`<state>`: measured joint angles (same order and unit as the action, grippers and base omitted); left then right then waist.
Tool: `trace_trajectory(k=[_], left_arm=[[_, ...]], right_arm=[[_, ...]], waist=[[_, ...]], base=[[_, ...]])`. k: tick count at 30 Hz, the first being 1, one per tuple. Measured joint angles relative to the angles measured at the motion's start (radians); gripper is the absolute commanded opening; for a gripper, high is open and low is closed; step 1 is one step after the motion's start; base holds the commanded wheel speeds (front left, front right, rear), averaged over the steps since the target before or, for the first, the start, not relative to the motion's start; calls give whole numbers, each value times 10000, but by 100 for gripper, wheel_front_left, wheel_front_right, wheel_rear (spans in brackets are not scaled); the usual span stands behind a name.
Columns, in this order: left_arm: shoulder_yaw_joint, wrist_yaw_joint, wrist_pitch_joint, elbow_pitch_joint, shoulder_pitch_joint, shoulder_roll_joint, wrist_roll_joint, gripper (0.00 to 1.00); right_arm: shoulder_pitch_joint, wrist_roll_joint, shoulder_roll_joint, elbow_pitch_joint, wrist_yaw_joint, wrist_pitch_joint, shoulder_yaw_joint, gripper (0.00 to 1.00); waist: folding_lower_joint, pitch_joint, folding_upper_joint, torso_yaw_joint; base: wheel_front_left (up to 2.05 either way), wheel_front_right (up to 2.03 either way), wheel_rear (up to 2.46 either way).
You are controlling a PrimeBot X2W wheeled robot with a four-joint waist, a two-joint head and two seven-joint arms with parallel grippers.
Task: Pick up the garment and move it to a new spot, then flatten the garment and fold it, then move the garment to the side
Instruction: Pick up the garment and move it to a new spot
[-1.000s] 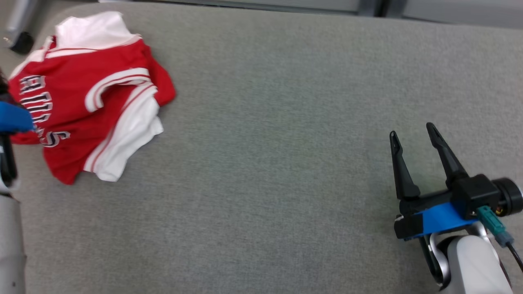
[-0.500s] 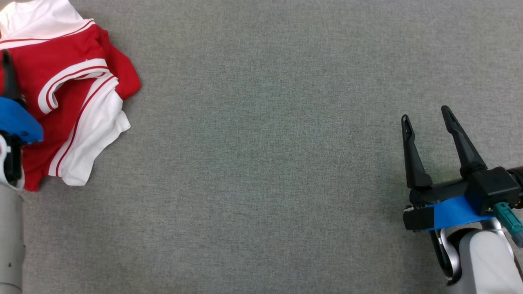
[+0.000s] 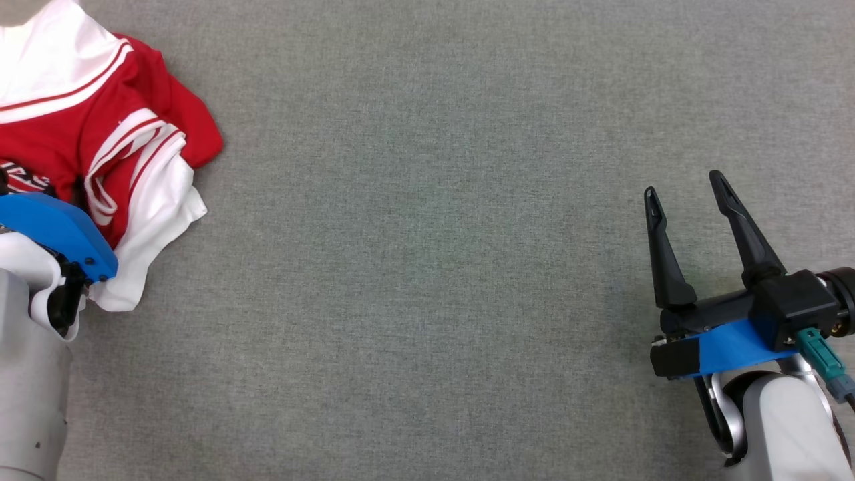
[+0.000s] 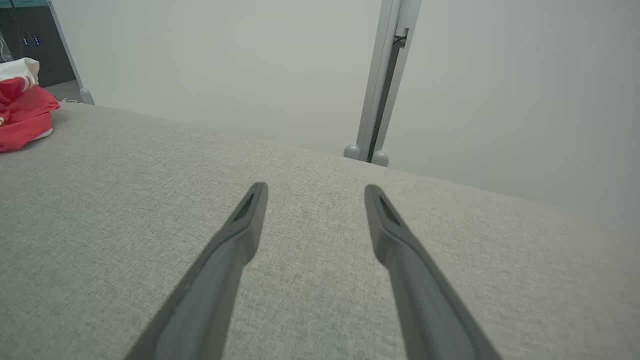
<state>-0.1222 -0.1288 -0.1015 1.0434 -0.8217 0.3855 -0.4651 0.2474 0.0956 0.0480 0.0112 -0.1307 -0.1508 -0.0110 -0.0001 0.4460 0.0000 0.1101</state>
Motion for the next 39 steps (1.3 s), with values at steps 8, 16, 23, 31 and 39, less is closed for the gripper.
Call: trace_trajectory(k=[8, 16, 23, 31, 39], left_arm=[[-372, -2, 1396, -65, -105, 533, -105, 0], [-679, 21, 2880, -723, -943, 782, 359, 0], [-963, 92, 3250, -1914, -1620, 788, 706, 0], [-1461, 259, 2989, -4316, -2366, 562, 1060, 0], [-2040, 403, 1996, -6744, -2631, 52, 1131, 0]], right_arm=[[-54, -203, 0, -261, 0, -186, 29, 100], [-126, -671, 0, -817, 0, -506, 148, 100], [-244, -1016, 0, -1225, 0, -752, 224, 100], [-309, -1530, 0, -1563, 0, -986, 407, 100], [-298, -2057, 4, -1720, 0, -1101, 479, 100]], waist=[[0, -540, 0, -121], [-1, -1402, 0, -229], [-1, -1934, 0, -493], [-1, -2222, 0, -1396], [0, -1977, 0, -2607]], base=[[0, 0, 0], [0, 0, 0], [0, 0, 0], [0, 0, 0], [0, 0, 0]])
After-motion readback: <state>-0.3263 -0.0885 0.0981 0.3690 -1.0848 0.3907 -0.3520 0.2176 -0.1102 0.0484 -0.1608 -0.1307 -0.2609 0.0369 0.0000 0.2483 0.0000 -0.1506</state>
